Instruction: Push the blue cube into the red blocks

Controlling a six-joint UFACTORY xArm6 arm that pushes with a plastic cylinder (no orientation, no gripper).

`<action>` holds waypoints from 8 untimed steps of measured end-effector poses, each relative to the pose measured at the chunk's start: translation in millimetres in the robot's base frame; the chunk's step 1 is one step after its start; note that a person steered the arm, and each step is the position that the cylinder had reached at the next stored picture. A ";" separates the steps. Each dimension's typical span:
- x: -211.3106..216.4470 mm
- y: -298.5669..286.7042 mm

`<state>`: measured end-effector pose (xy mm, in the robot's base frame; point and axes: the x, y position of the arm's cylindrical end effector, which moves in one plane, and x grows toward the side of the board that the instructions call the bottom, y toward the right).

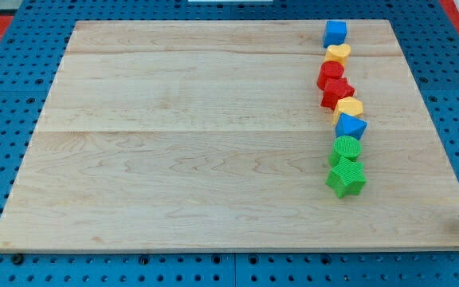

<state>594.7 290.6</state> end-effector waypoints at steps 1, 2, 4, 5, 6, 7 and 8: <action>0.0 0.0; -15.2 -3.2; -43.8 25.4; -152.4 33.3; -282.9 50.8; -395.2 50.5; -403.1 17.2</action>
<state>191.6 307.8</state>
